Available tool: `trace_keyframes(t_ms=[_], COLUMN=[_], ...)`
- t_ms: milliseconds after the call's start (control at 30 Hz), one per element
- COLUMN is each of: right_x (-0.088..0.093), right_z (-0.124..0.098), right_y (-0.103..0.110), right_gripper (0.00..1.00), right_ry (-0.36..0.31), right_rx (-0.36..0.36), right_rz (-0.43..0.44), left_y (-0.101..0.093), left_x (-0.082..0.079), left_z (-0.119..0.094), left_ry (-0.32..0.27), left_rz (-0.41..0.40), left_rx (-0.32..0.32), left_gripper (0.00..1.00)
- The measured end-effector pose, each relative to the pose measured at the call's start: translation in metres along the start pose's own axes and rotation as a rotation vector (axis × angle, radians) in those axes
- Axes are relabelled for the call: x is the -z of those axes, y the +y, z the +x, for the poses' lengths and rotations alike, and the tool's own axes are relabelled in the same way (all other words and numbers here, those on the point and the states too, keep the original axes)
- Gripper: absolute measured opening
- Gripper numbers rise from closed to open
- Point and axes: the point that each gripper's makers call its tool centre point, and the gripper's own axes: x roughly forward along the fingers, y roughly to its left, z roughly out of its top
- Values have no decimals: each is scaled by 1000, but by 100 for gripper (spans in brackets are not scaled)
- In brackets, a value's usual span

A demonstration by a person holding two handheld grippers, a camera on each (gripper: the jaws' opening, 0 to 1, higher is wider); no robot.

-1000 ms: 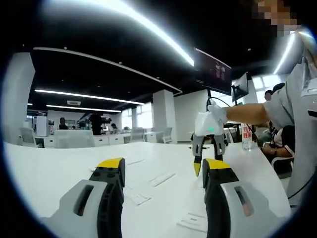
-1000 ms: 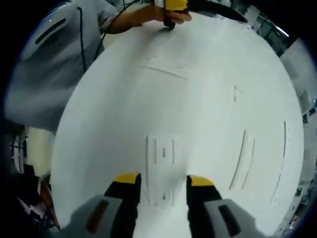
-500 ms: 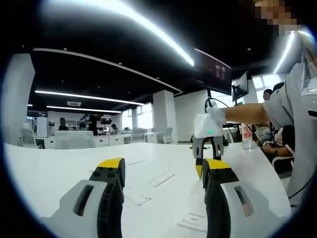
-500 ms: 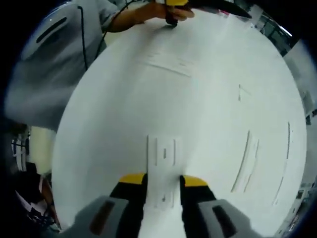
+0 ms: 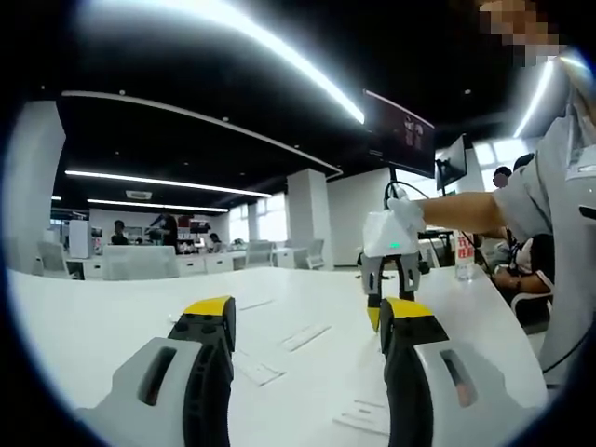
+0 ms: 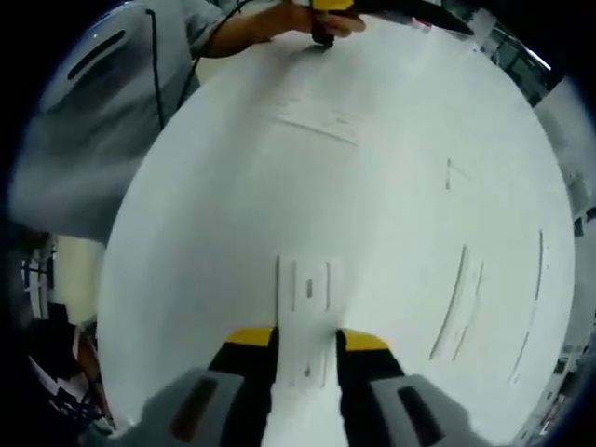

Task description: Locate the socket holder cover, grip the socket holder cover, clip it into the socket holder slot.

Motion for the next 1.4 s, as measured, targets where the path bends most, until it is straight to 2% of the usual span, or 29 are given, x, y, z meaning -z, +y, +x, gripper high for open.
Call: trace_keyframes(t_ms=[333, 733, 1400], right_x=[1, 16, 54], right_z=[-3, -8, -8], right_y=[3, -6, -30], right_gripper=[27, 27, 27], right_ry=[15, 38, 64], right_rx=[10, 19, 33], right_rz=[15, 40, 155], left_y=[-1, -1, 0], left_x=[0, 1, 1], left_z=[0, -1, 0], left_ry=[1, 2, 5], left_rz=[-1, -1, 1], left_rx=[3, 4, 2], left_gripper=[63, 62, 62])
